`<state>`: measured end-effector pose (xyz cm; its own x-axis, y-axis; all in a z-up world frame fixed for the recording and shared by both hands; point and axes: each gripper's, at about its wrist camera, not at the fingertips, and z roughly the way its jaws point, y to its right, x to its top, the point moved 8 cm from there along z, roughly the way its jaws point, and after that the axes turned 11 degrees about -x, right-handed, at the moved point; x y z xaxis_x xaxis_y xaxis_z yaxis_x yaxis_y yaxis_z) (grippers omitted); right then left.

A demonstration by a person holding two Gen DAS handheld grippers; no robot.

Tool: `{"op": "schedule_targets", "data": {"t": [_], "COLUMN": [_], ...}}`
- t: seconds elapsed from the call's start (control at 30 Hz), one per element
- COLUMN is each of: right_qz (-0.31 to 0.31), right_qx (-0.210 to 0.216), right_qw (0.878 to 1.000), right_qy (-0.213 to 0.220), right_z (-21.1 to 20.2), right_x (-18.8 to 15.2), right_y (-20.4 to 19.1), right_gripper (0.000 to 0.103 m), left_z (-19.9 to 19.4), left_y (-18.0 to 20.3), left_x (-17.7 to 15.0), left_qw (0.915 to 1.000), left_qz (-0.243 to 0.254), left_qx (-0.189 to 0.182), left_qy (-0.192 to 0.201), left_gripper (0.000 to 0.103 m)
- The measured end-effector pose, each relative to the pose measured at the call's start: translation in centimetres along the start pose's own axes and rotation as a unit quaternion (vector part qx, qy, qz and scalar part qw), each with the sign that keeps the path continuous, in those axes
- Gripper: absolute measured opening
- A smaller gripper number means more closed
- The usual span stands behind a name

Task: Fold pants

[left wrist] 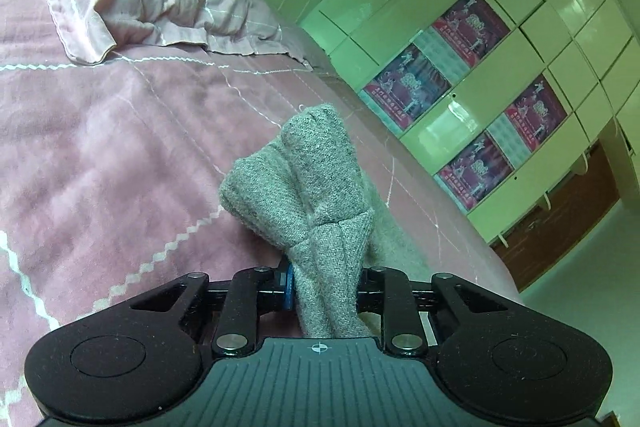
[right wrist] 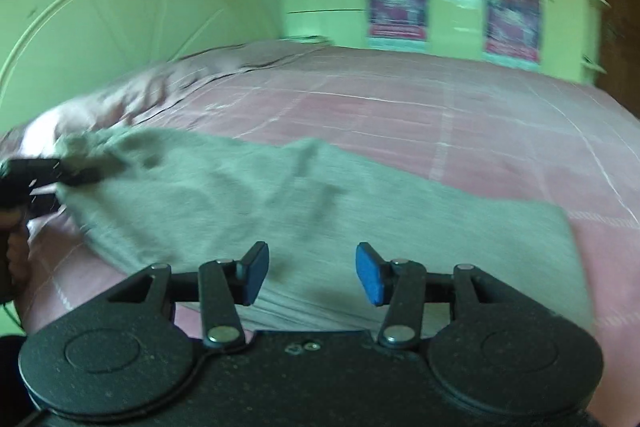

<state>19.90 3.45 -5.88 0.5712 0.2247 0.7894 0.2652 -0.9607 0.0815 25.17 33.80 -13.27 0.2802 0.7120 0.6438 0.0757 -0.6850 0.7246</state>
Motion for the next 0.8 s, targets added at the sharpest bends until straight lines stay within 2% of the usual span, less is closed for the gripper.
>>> {"op": "schedule_targets", "data": {"t": [0.07, 0.13, 0.2, 0.3, 0.33, 0.37, 0.4, 0.43, 0.47, 0.5, 0.53, 0.6, 0.63, 0.73, 0.8], "right_qz": [-0.045, -0.118, -0.165, -0.169, -0.150, -0.118, -0.082, -0.064, -0.054, -0.042, -0.020, 0.066, 0.107, 0.175, 0.228], "right_qx": [0.008, -0.016, -0.042, -0.048, -0.036, -0.016, -0.001, -0.003, -0.017, -0.027, -0.030, -0.027, -0.035, -0.103, -0.126], "right_qw": [0.999, 0.991, 0.985, 0.984, 0.988, 0.993, 0.995, 0.995, 0.994, 0.994, 0.995, 0.994, 0.991, 0.976, 0.961], "right_qy": [-0.003, -0.057, -0.031, -0.027, -0.020, 0.006, 0.049, 0.077, 0.094, 0.094, 0.090, 0.078, 0.074, 0.078, 0.087], "right_z": [1.0, 3.3, 3.4, 2.9, 2.2, 0.8, -1.2, -2.7, -4.0, -4.6, -5.0, -5.5, -5.7, -6.9, -7.8], "right_x": [-0.3, -2.5, -3.2, -3.1, -2.5, -1.5, -0.5, -0.1, 0.0, -0.2, -0.5, -1.3, -1.7, -2.9, -3.9], "right_y": [-2.7, -4.6, -5.7, -5.9, -5.5, -4.9, -3.8, -2.8, -1.3, 0.2, 1.8, 6.3, 8.6, 14.4, 18.0], "right_gripper": [0.041, 0.042, 0.042, 0.044, 0.044, 0.044, 0.054, 0.077, 0.084, 0.083, 0.078, 0.069, 0.065, 0.066, 0.067], "left_z": [-0.7, -0.8, -1.1, -1.1, -1.2, -1.3, -1.6, -1.9, -2.1, -2.3, -2.5, -2.4, -2.3, -1.8, -1.0], "left_y": [0.0, -0.1, -0.1, 0.3, 0.7, 1.4, 2.2, 3.2, 4.5, 5.8, 7.5, 11.1, 13.4, 19.4, 23.7], "left_x": [-0.1, -0.1, -0.5, -0.3, -0.2, 0.0, 0.2, 0.5, 0.7, 0.8, 1.0, 1.1, 1.0, -0.1, -1.7], "left_qw": [1.0000, 0.9999, 0.9998, 0.9997, 0.9995, 0.9992, 0.9986, 0.9972, 0.9946, 0.9916, 0.9886, 0.9808, 0.9759, 0.9616, 0.9530], "left_qz": [0.007, 0.011, 0.013, 0.020, 0.030, 0.039, 0.051, 0.074, 0.103, 0.129, 0.150, 0.194, 0.216, 0.268, 0.293], "left_qx": [-0.002, -0.003, -0.002, 0.003, 0.006, 0.008, 0.005, 0.005, 0.006, 0.005, -0.002, -0.017, -0.030, -0.057, -0.079], "left_qy": [-0.003, -0.007, -0.012, -0.010, -0.007, -0.001, 0.005, 0.009, 0.011, 0.012, 0.014, 0.013, 0.013, 0.010, 0.002], "left_gripper": [0.024, 0.024, 0.024, 0.024, 0.024, 0.024, 0.024, 0.024, 0.024, 0.024, 0.024, 0.024, 0.024, 0.024, 0.024]}}
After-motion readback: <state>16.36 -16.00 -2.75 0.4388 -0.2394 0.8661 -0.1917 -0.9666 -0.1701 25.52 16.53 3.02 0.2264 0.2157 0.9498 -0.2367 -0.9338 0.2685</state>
